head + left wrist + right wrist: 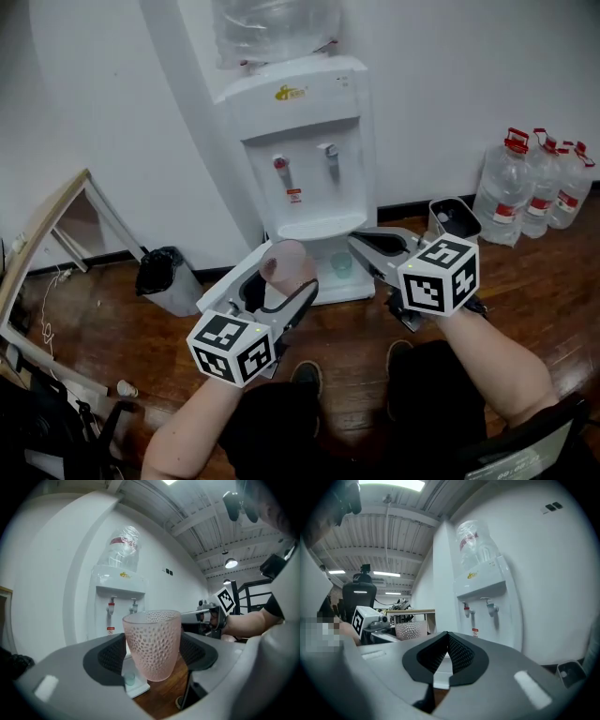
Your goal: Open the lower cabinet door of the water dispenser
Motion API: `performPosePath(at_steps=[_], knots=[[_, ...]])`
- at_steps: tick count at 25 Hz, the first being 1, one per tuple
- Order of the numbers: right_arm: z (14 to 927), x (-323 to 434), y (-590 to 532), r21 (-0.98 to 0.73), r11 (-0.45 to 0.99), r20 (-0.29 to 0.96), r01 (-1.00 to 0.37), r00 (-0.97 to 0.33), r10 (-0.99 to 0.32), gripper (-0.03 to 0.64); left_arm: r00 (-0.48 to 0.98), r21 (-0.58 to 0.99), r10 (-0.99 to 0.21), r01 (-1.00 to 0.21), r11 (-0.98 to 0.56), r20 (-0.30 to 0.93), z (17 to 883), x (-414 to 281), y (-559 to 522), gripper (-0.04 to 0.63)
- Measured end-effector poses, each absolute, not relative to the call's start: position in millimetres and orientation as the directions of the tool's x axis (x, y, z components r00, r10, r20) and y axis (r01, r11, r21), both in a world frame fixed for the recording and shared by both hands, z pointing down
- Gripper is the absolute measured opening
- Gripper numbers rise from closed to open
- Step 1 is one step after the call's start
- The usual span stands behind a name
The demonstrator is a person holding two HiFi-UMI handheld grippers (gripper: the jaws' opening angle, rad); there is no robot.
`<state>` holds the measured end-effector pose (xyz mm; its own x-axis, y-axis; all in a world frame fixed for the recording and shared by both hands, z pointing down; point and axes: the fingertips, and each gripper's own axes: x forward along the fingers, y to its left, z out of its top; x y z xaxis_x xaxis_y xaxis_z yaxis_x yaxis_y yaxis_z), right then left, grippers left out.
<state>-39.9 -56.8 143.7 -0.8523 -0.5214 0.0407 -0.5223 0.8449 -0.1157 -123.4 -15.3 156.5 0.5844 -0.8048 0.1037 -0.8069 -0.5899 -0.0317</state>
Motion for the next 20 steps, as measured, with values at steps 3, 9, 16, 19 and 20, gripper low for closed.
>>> performPosePath(at_steps=[3, 9, 16, 19, 20], knots=[[138, -41, -52, -0.163, 0.846, 0.024, -0.508, -0.859, -0.511, 0.003, 0.574, -0.006, -0.813, -0.816, -0.577, 0.1, 158, -119, -6, 0.356], [170, -32, -57, -0.173, 0.801, 0.071, -0.573, -0.819, -0.57, 0.003, 0.557, -0.102, -0.827, -0.82, -0.563, 0.077, 161, -112, 3, 0.354], [190, -26, -56, -0.145, 0.805, 0.107, -0.575, -0.818, -0.565, 0.003, 0.563, -0.1, -0.82, -0.815, -0.571, 0.099, 174, -106, 7, 0.354], [191, -27, -53, -0.137, 0.809, 0.114, -0.571, -0.821, -0.56, 0.003, 0.553, -0.068, -0.826, -0.825, -0.561, 0.11, 178, -114, 1, 0.354], [191, -28, -52, -0.13, 0.812, 0.114, -0.569, -0.822, -0.558, 0.003, 0.545, -0.068, -0.831, -0.83, -0.553, 0.112, 179, -117, -1, 0.354]])
